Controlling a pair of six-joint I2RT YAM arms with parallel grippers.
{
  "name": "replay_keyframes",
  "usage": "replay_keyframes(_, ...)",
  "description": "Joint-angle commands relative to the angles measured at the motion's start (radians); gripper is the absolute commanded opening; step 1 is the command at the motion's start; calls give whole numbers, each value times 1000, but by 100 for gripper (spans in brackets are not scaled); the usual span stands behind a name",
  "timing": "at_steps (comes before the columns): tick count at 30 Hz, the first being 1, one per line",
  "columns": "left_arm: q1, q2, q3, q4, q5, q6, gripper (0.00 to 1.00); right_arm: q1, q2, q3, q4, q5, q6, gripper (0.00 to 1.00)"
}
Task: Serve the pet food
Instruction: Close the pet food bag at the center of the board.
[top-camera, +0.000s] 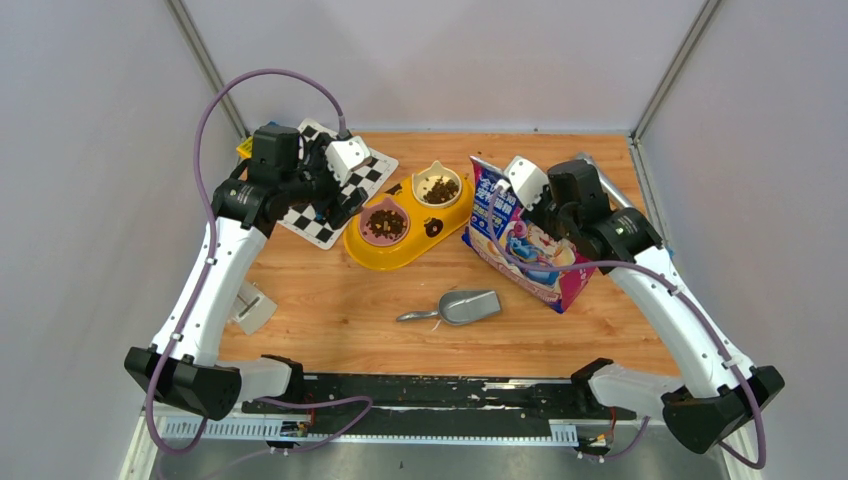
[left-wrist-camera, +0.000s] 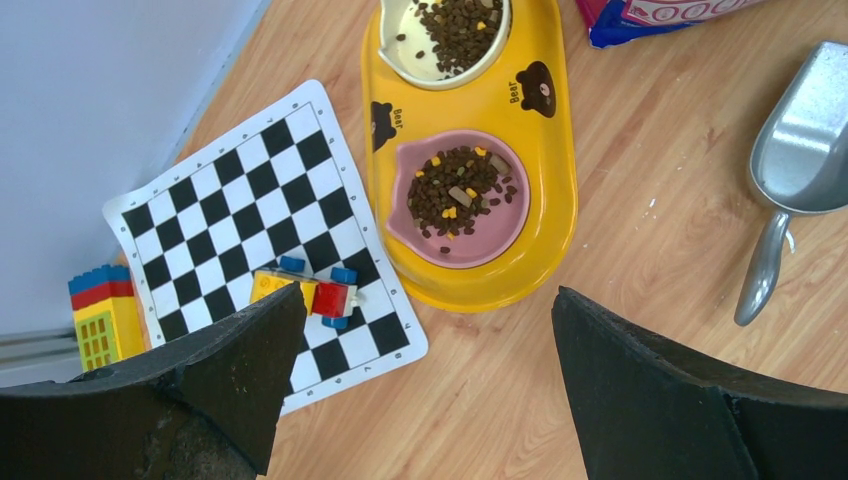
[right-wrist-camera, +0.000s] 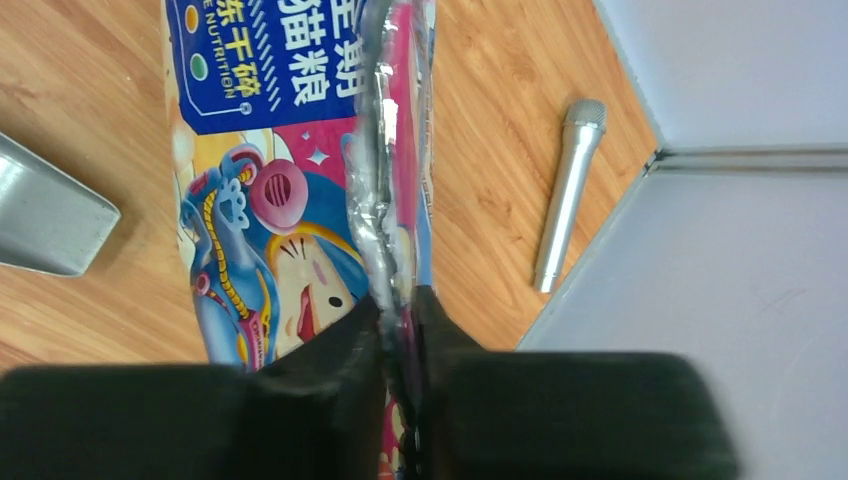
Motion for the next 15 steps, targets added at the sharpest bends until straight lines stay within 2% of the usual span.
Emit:
replay_keyframes(1,10,-28,24,5,15,-6,100,-27,-23,-5,15,39,13,0)
replay_keyframes(7,10,-37,25,4,12,-4,100,-53,-59,16,94,28,21,0)
replay_keyframes(8,10,-37,25,4,11,-4,100,-55,-53,31,74,13,25,9)
replay_keyframes(9,10,-38,26,4,7,-4,100,-55,-45,42,48,3,24,36)
replay_keyframes(10,10,-39,26,6,5,-4,100,-56,-43,47,39,5,25,56)
replay_keyframes(12,11,-41,28,6,-2,-4,100,-55,-51,31,26,3,16,70)
replay_keyframes(15,11,-45,33,1,-6,-1,100,-56,-68,-1,10,24,10,72)
